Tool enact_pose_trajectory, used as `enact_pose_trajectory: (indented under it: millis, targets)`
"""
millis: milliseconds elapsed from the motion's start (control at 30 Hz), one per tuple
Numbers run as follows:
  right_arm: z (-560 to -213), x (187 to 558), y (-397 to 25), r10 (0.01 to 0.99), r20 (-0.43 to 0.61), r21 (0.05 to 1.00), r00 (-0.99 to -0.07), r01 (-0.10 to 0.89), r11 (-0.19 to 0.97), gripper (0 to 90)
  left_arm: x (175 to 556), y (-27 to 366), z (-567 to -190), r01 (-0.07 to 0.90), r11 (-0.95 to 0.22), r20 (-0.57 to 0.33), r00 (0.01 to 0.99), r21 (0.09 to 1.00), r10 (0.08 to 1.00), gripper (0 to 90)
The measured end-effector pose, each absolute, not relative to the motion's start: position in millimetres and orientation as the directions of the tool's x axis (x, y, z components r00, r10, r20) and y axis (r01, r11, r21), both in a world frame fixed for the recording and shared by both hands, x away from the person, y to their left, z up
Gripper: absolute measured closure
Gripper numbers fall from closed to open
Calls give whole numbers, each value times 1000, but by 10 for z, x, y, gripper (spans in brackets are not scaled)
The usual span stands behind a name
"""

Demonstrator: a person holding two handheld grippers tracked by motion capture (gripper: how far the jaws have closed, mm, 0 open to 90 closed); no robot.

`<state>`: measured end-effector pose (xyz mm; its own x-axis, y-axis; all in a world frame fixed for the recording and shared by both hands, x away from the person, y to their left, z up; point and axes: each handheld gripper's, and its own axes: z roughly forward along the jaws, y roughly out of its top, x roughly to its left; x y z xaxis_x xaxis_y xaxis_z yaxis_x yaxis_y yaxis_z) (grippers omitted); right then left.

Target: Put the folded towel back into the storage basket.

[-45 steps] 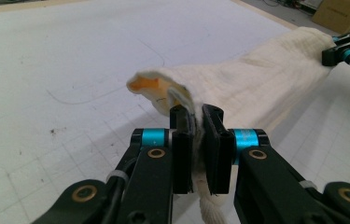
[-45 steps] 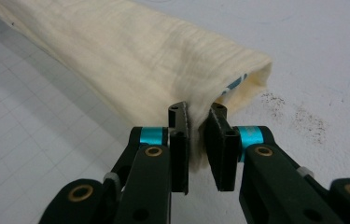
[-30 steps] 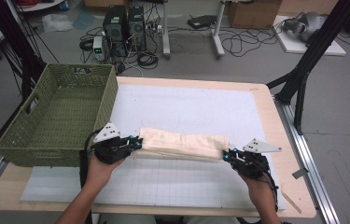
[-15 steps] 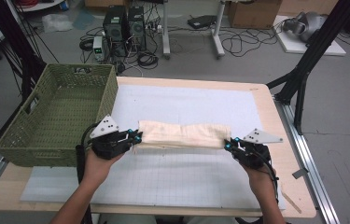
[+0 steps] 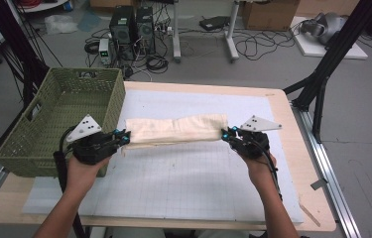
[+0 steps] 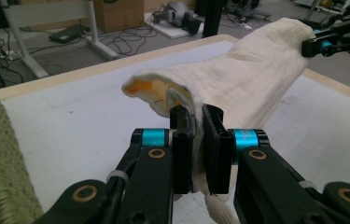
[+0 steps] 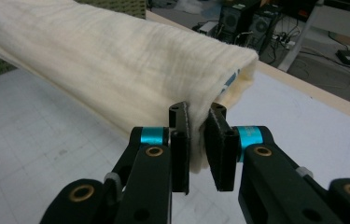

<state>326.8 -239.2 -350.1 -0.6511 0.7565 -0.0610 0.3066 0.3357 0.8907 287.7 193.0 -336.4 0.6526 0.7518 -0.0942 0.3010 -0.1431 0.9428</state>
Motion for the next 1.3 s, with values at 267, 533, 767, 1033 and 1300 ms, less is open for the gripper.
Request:
enact_pose_trajectory:
  millis: [267, 533, 767, 1033, 1300]
  targets:
    - [-3398, 3448, -2118, 736, -84, 886, -672, 287, 363, 807, 2809, 2143, -3291, 285, -127, -85, 628, 950, 774, 826]
    - [-3263, 3625, -1850, 720, -117, 881, -684, 264, 393, 807, 2727, 2329, -3230, 269, -115, -77, 611, 956, 788, 826]
    - [-3167, 3794, -1582, 701, -139, 874, -700, 246, 419, 807, 2669, 2515, -3184, 260, -102, -74, 588, 960, 805, 826]
    - [-3047, 3957, -1287, 684, -158, 872, -712, 224, 435, 807, 2584, 2688, -3137, 234, -110, -44, 569, 966, 821, 826]
    - [-2959, 4097, -957, 655, -197, 856, -729, 197, 477, 808, 2496, 2874, -3112, 220, -111, -27, 543, 969, 840, 827]
